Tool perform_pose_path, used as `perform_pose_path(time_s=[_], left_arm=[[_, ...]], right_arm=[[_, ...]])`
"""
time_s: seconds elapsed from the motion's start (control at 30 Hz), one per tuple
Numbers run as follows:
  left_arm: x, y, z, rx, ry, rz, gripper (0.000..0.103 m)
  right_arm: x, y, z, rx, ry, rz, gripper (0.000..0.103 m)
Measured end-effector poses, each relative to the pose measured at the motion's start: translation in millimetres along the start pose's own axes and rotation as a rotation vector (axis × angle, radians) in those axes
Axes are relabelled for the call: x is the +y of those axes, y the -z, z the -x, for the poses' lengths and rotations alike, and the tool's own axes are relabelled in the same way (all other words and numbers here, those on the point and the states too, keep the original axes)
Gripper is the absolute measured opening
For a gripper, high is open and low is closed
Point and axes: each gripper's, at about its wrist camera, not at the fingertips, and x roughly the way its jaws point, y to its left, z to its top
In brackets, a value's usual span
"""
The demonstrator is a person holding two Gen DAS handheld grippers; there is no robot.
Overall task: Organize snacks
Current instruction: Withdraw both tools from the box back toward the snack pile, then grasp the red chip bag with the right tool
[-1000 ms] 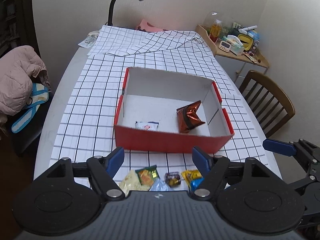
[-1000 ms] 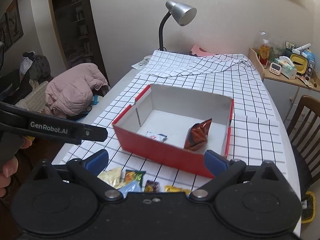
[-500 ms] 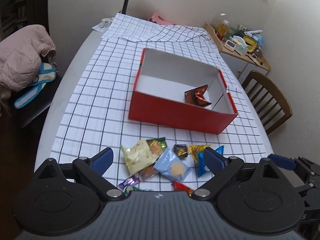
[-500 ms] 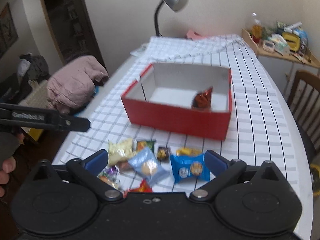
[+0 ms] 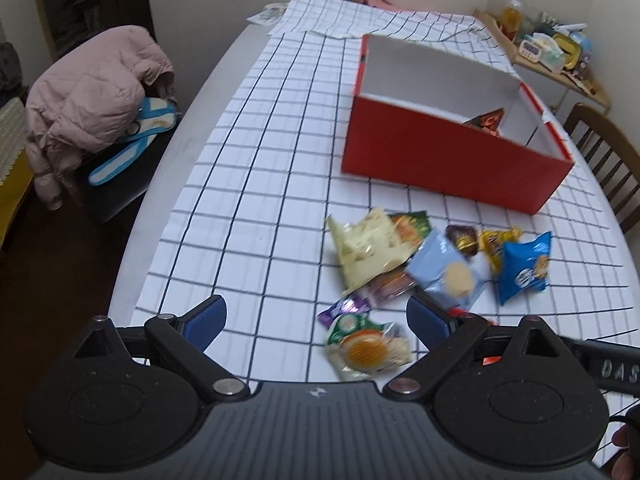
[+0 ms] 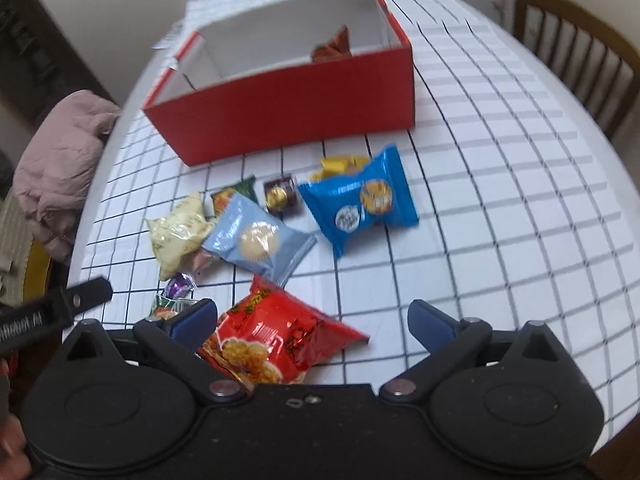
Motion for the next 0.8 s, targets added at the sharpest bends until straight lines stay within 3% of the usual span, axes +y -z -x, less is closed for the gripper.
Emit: perform_pose_path(time_s=[0.33, 0.57, 0.8], left_arm=[[11.3, 12.3, -4.4, 0.0, -0.05, 0.023, 0.097], [8.0, 17.3, -20.4, 0.045, -0.055, 0.026, 0.097], [-3.3, 17.5, -44.6, 0.111, -0.023, 0.027, 0.096]], right_arm=[[6.0, 0.0, -39.1, 0.114, 0.016, -0.175, 0.101], [4.3, 4.8, -48.4, 0.14, -0.052, -0.213, 0.077], [-0.5, 2.9, -38.8, 0.114, -0.076, -0.148, 0.068]])
